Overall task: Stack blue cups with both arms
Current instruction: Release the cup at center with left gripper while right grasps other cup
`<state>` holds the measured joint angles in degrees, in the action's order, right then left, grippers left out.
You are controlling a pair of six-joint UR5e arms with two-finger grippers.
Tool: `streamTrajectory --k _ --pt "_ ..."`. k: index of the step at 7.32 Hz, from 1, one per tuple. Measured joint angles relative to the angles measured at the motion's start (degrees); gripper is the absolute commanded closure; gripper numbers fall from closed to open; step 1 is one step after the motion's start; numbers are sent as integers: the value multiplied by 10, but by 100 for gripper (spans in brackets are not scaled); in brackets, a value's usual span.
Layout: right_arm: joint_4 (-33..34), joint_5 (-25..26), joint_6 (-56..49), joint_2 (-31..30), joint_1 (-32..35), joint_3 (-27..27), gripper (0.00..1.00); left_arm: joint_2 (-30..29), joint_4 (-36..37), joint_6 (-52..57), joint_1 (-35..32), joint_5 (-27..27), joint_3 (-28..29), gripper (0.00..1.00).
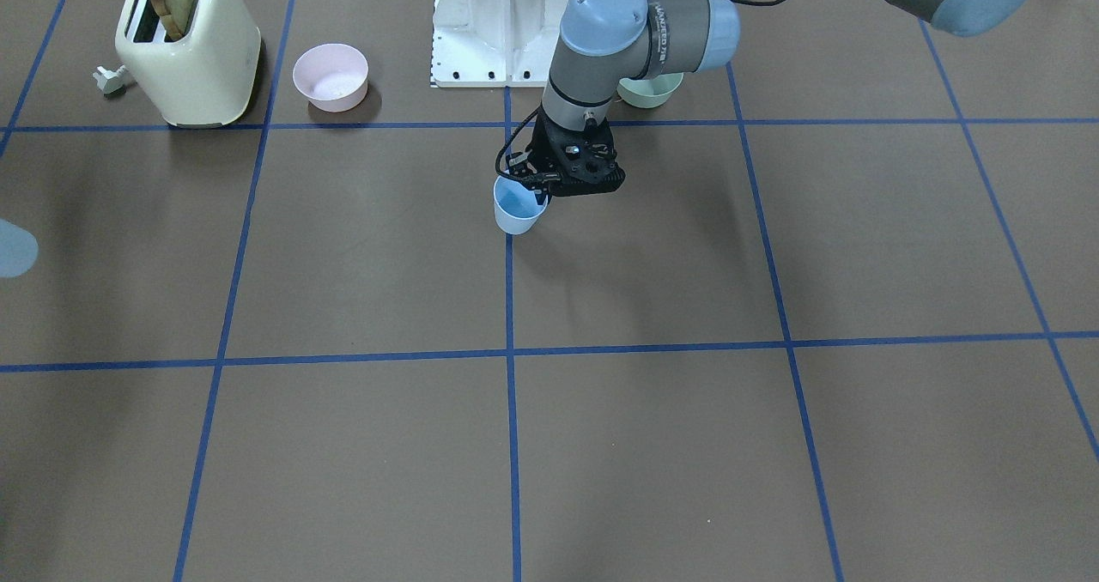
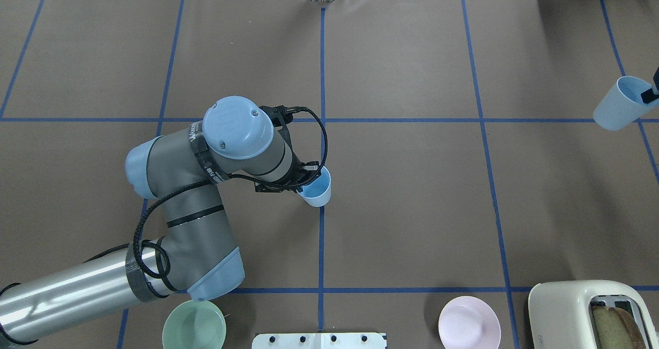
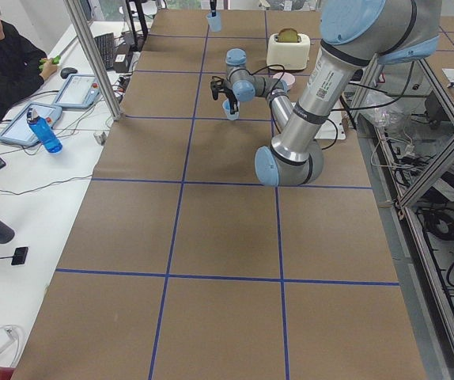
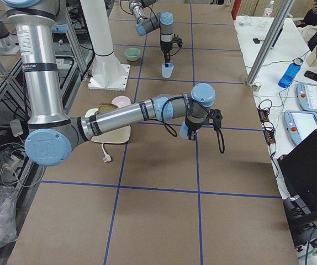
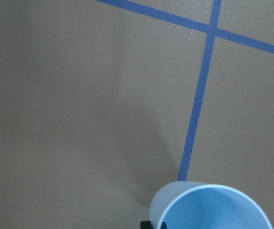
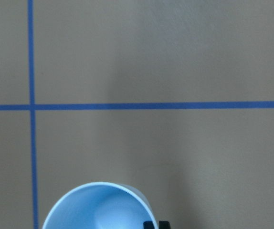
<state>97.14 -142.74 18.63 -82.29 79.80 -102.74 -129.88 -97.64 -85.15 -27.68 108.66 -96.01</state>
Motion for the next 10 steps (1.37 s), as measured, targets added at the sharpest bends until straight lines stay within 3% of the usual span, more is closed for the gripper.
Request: streamTrajectory --k 3,4,5,6,7,10 --pt "63 0 0 46 6 -9 100 -4 -16 -1 8 -14 19 100" --pt "73 0 0 51 7 -13 100 -4 -20 -1 9 -15 23 58" --pt "81 0 0 55 7 -16 100 -4 -26 -1 9 -16 25 31" --pt "87 0 0 59 7 -18 100 -2 -36 -1 9 -16 26 12" --pt "94 0 1 66 7 -20 100 0 -43 -1 10 -16 26 3" --pt "157 0 24 107 -5 -43 100 4 -42 7 2 -11 1 3"
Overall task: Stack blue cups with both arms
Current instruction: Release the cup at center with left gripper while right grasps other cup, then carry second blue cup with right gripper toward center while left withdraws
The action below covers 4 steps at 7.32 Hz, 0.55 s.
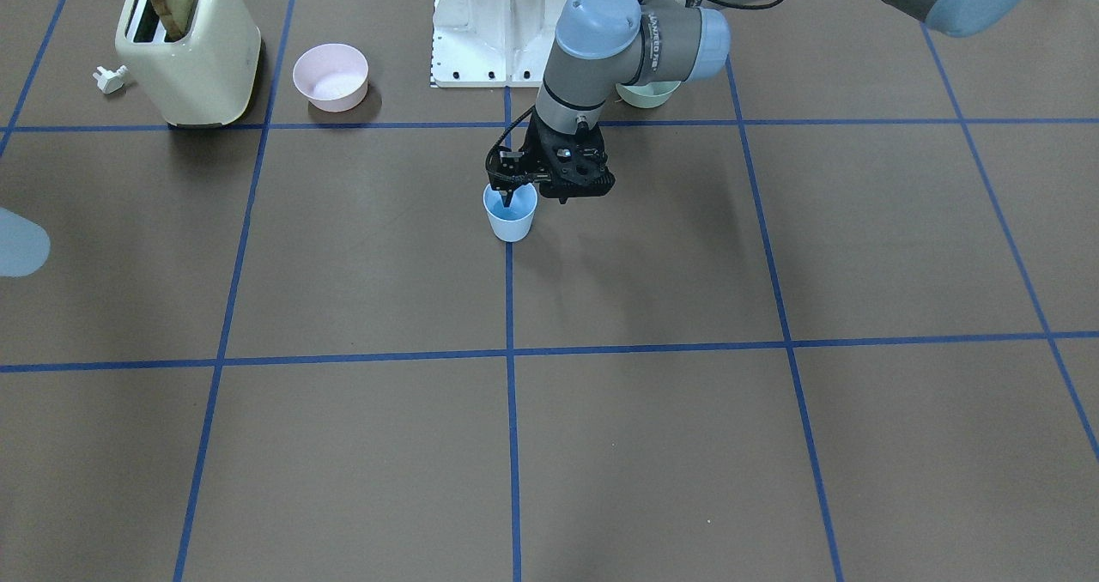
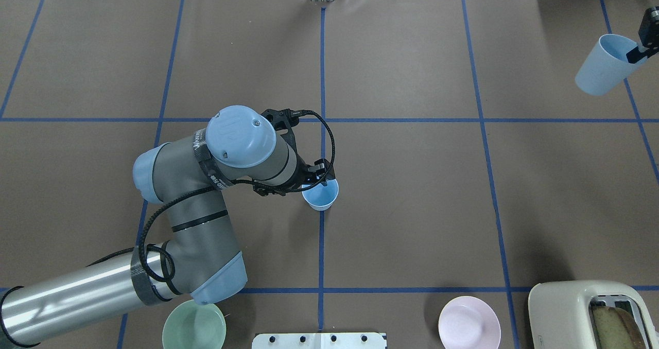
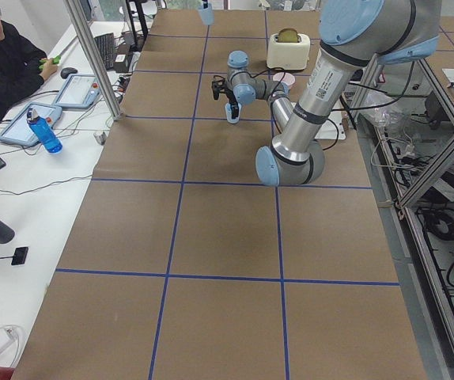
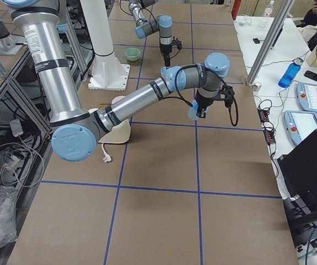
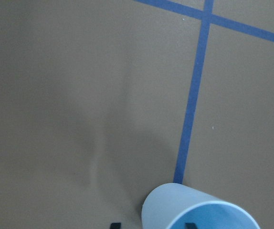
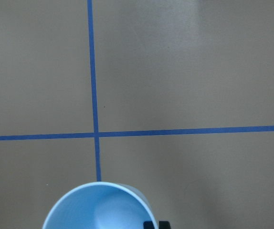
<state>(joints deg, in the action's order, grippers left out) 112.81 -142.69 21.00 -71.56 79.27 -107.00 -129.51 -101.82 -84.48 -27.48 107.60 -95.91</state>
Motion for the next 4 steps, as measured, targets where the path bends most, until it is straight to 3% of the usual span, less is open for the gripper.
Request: streamTrajectory --k 4 --pt "15 16 208 59 -90 -58 100 57 33 106 -128 127 -82 2"
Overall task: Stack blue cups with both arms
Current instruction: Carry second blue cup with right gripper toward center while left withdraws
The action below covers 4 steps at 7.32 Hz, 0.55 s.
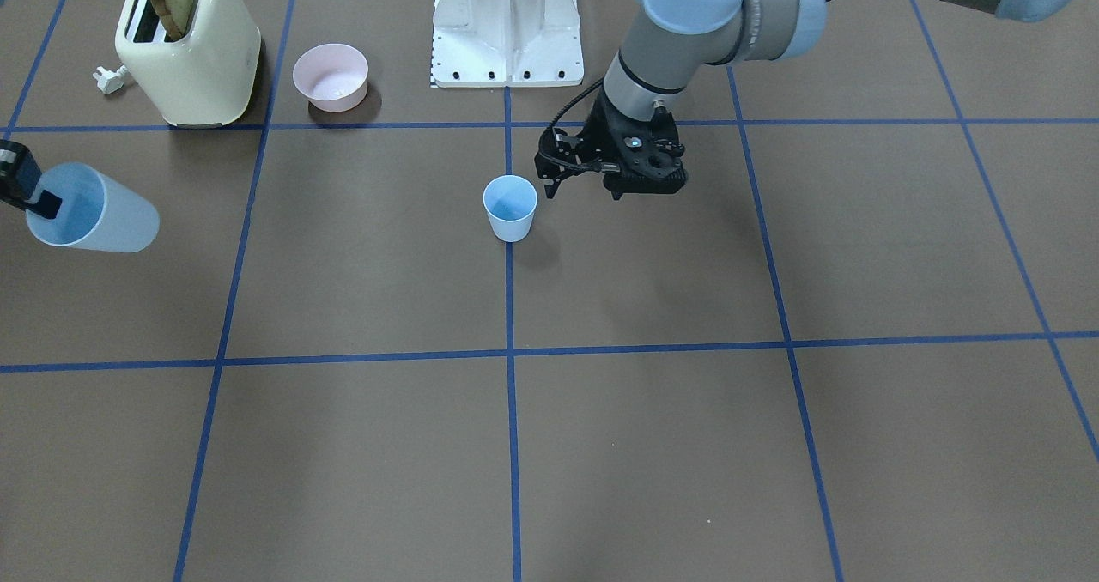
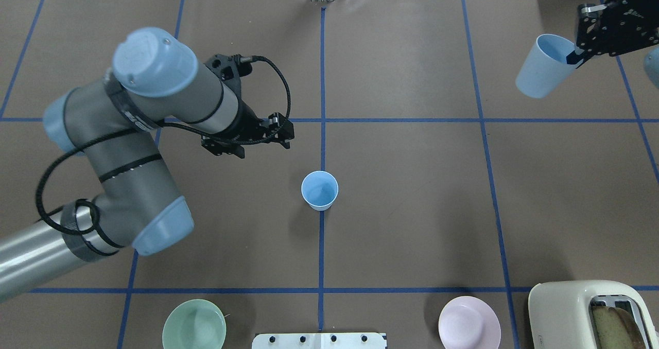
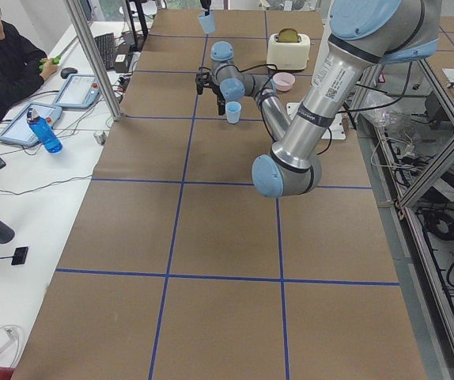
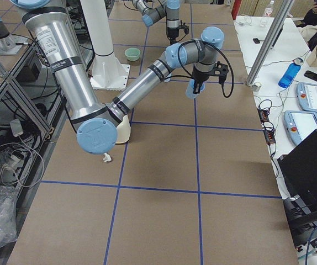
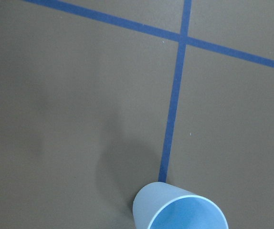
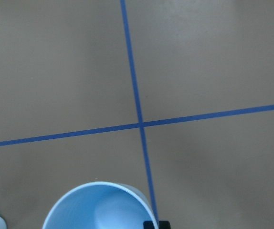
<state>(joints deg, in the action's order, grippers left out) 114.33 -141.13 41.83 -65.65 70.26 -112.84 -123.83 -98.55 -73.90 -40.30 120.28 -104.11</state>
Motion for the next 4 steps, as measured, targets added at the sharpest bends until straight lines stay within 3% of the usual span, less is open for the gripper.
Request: streamTrajectory --k 4 --pt "-39 77 215 68 -124 -16 100 66 3 187 -161 119 1 2"
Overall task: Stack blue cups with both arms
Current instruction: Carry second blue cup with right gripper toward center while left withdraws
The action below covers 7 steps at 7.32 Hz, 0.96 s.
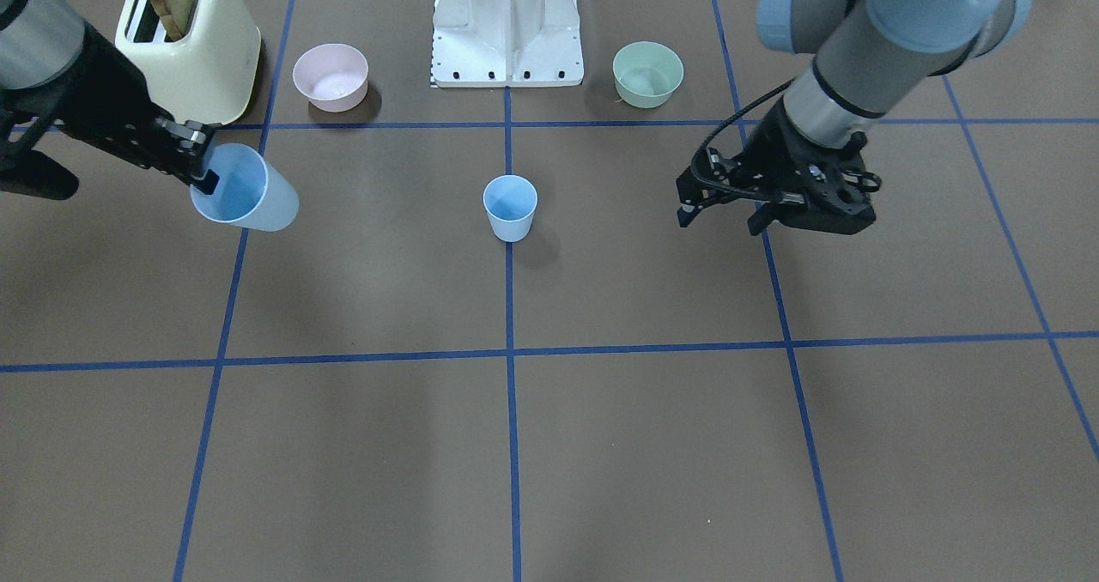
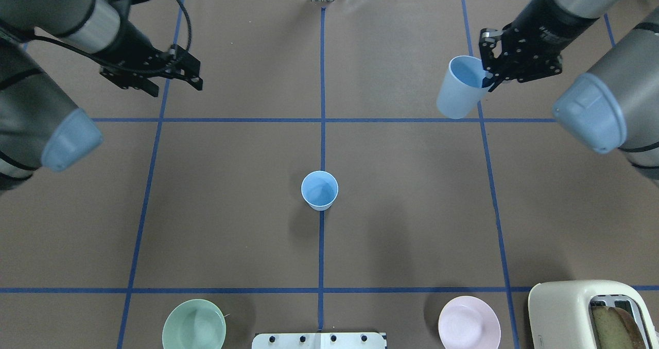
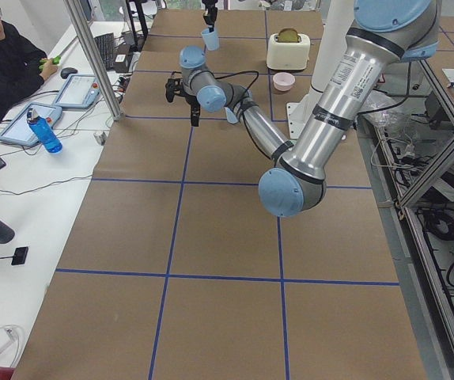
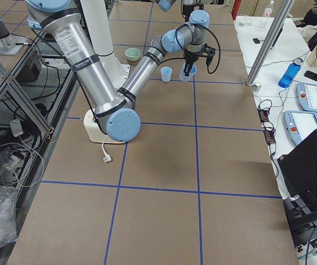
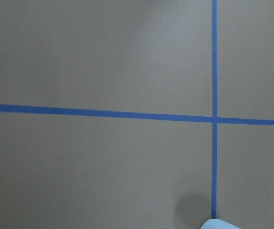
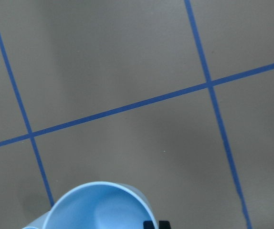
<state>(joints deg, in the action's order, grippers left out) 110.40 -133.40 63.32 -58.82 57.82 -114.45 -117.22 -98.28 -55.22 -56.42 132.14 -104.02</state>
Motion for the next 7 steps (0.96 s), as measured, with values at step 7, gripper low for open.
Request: streamTrajectory --k 7 --pt "-57 141 199 100 -159 57 100 31 13 354 -231 122 164 2"
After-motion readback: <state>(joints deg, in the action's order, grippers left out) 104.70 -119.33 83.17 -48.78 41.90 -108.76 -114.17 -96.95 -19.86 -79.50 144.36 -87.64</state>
